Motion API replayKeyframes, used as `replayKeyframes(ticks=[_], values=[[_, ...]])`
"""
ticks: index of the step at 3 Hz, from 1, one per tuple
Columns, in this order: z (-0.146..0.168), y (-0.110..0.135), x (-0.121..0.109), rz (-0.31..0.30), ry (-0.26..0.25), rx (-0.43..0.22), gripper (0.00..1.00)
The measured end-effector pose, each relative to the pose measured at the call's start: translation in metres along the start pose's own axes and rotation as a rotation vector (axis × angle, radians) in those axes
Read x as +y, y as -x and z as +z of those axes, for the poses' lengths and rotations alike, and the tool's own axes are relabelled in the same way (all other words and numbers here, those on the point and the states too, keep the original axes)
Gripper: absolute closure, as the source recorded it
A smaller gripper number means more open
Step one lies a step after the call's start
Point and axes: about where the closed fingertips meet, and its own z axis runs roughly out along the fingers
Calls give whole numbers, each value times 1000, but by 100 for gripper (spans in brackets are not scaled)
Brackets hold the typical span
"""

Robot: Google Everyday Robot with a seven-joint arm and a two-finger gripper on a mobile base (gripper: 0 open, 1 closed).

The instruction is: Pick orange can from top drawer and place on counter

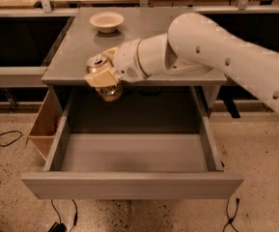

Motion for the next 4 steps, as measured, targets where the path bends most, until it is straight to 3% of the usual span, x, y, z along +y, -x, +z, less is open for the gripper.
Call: replayKeyframes(ticks=[1,2,3,4], values=[[-36,43,-52,40,-145,-30,100],[-60,61,-106,85,-303,-83,100],[-75,55,-149,118,-440,-124,100],[-76,55,-153,125,-449,-124,100]])
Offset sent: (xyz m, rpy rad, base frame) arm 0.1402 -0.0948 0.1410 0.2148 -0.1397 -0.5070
